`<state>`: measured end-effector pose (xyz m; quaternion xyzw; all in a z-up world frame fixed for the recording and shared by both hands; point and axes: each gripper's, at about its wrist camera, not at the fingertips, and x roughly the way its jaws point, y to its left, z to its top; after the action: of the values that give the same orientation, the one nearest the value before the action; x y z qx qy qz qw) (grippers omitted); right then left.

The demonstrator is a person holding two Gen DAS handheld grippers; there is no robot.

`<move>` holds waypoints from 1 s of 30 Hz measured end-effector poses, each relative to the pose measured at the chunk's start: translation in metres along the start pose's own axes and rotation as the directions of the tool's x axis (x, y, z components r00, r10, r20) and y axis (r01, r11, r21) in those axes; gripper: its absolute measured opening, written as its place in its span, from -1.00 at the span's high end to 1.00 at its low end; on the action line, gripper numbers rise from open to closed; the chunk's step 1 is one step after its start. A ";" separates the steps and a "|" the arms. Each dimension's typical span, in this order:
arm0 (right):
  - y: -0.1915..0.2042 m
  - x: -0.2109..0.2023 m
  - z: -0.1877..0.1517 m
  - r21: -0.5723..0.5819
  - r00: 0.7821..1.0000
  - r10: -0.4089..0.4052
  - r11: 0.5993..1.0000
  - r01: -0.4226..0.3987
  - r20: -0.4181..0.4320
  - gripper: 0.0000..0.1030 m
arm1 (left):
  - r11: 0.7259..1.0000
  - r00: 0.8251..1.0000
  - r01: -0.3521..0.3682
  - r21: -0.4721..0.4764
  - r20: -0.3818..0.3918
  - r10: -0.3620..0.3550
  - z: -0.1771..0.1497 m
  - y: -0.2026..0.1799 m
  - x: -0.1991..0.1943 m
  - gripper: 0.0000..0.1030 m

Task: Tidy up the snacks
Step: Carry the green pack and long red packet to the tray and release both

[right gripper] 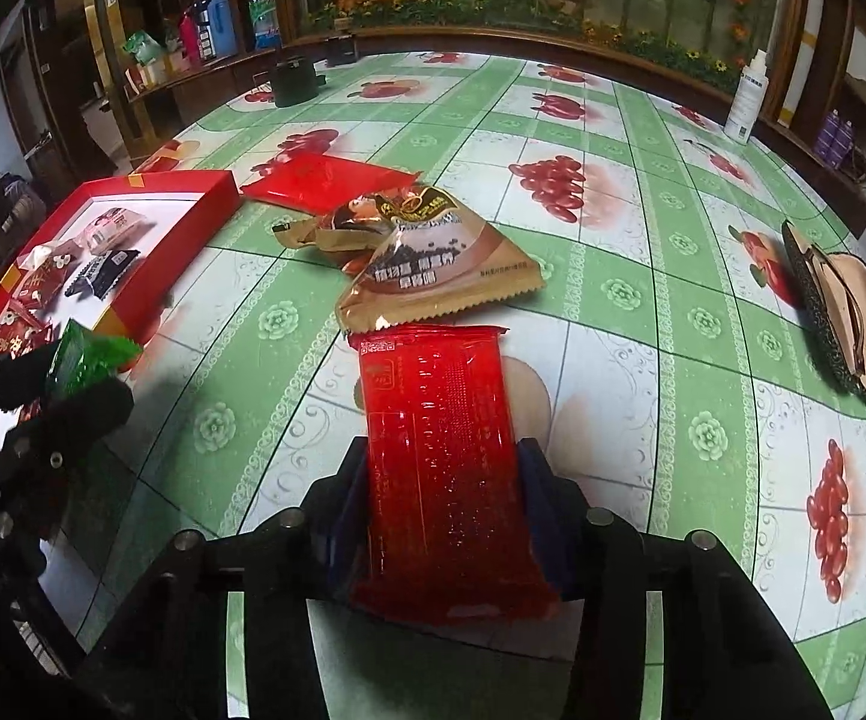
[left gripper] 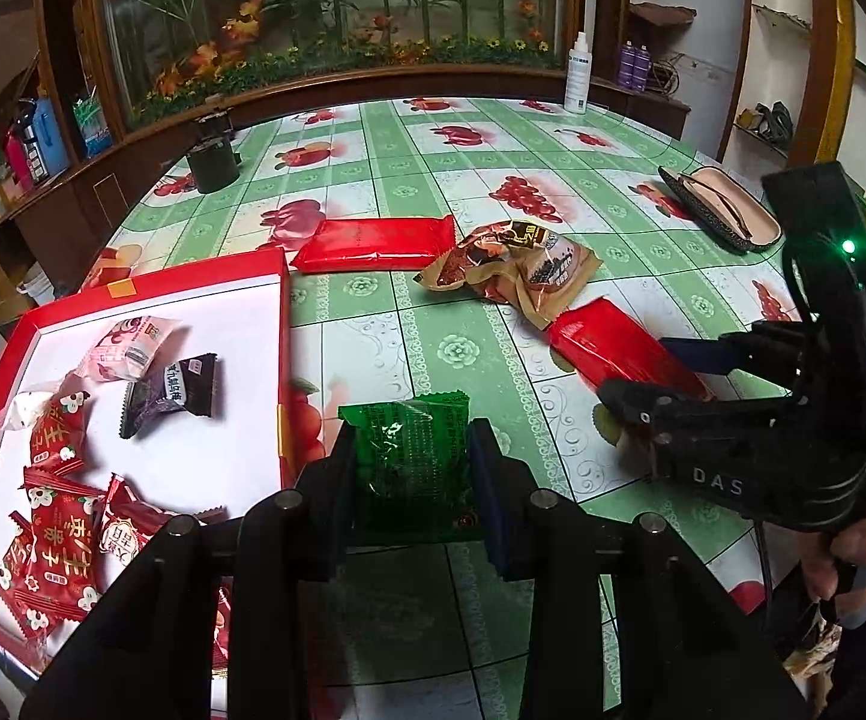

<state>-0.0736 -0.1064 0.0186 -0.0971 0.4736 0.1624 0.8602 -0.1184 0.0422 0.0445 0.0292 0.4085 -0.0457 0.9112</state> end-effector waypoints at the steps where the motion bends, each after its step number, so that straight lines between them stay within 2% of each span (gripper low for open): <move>1: -0.001 -0.001 -0.001 0.007 1.000 0.005 1.000 -0.005 -0.003 0.06 | 1.000 1.000 -0.001 0.000 -0.001 0.001 0.000 0.000 0.000 0.37; 5: -0.001 -0.006 -0.006 0.033 0.999 0.031 0.999 -0.031 -0.010 0.06 | 1.000 1.000 -0.002 -0.004 0.000 0.002 0.000 0.000 0.000 0.37; 9: -0.009 -0.011 -0.009 0.093 0.988 0.150 0.985 -0.148 -0.017 0.07 | 1.000 1.000 -0.013 -0.006 0.006 0.013 0.000 0.003 -0.002 0.37; 13: -0.017 -0.013 -0.012 0.157 0.954 0.299 0.944 -0.291 -0.024 0.07 | 1.000 0.999 -0.028 -0.007 0.015 0.028 -0.001 0.006 -0.005 0.37; 17: -0.019 -0.013 -0.014 0.196 0.925 0.380 0.909 -0.369 -0.023 0.08 | 0.999 0.998 -0.049 -0.008 0.024 0.050 -0.001 0.008 -0.007 0.37; 20: -0.016 -0.014 -0.014 0.203 0.916 0.400 0.899 -0.387 -0.023 0.08 | 0.998 0.997 -0.063 -0.006 0.033 0.063 -0.001 0.009 -0.009 0.37; 30: -0.010 -0.014 -0.010 0.208 0.911 0.411 0.893 -0.398 -0.020 0.08 | 0.997 0.996 -0.077 -0.013 0.042 0.078 -0.002 0.012 -0.011 0.37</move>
<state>-0.0848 -0.1214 0.0254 0.0852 0.5242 0.2864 0.7975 -0.1257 0.0552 0.0522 0.0390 0.3878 -0.0086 0.9209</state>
